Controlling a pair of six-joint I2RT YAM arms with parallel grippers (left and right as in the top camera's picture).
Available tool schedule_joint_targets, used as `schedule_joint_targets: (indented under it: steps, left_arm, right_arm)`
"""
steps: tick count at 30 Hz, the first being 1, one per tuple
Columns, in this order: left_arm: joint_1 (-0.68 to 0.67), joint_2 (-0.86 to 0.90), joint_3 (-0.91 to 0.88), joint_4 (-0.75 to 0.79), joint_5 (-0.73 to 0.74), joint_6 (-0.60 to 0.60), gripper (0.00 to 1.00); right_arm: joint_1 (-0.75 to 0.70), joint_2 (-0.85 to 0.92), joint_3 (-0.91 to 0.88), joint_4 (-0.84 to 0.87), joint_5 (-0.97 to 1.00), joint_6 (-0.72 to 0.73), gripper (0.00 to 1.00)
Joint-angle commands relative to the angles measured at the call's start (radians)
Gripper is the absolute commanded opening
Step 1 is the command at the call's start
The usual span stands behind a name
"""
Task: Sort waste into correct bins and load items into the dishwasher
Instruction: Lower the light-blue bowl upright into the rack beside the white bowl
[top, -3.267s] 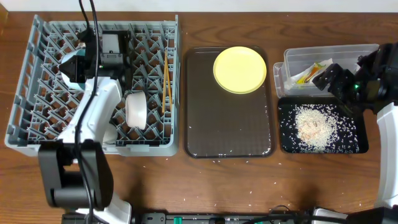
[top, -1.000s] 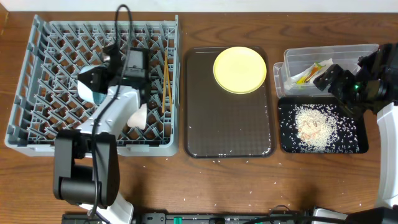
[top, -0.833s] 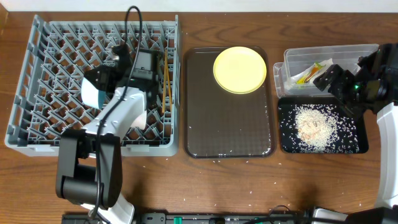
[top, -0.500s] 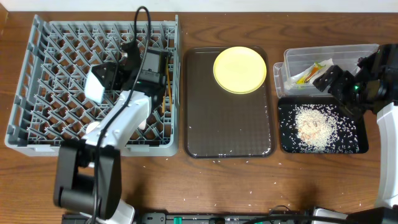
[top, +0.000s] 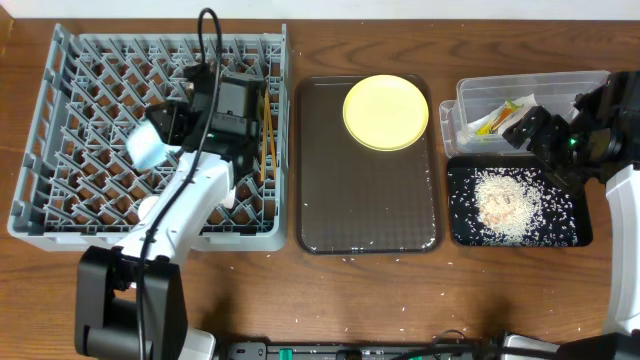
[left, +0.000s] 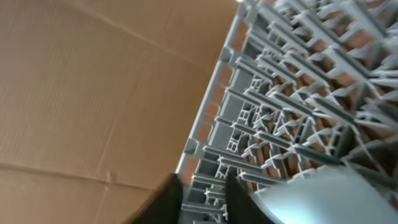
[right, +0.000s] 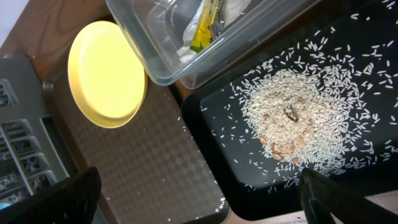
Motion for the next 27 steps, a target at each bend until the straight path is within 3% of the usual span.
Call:
schedule_joint_targets:
  steps: [1,6,11,14,15,17,18,21,27]
  left_arm:
    - [0.048,-0.017,-0.002,-0.005,-0.008,-0.082,0.41]
    - [0.078,-0.084,-0.002,-0.068,0.168,-0.136,0.49]
    - [0.136,-0.165,-0.002,-0.159,0.559,-0.147,0.51]
    - [0.17,-0.199,-0.002,-0.208,0.911,-0.147,0.39]
    - [0.176,-0.202,-0.002,-0.23,1.027,-0.15,0.27]
    - [0.177,-0.198,-0.002,-0.27,1.095,-0.179,0.11]
    - [0.176,-0.192,-0.002,-0.296,1.123,-0.2,0.08]
    - [0.176,-0.154,-0.002,-0.378,1.296,-0.214,0.07]
    - [0.164,-0.075,-0.002,-0.419,1.337,-0.225,0.08]
  right_arm:
    - [0.005,-0.001,0.007,-0.005,-0.006,0.011,0.99]
    - [0.005,-0.001,0.007,-0.003,-0.005,0.011,0.99]
    - [0.005,-0.001,0.007,-0.003,-0.005,0.011,0.99]
    - [0.005,-0.001,0.007,-0.003,-0.005,0.011,0.99]
    - [0.005,-0.001,0.007,-0.003,-0.005,0.011,0.99]
    - [0.005,-0.001,0.007,-0.004,-0.005,0.011,0.99]
    - [0.005,-0.001,0.007,-0.004,-0.005,0.011,0.99]
    - [0.005,-0.001,0.007,-0.003,-0.005,0.011,0.99]
    - [0.005,-0.001,0.007,-0.004,-0.006,0.012,0.99]
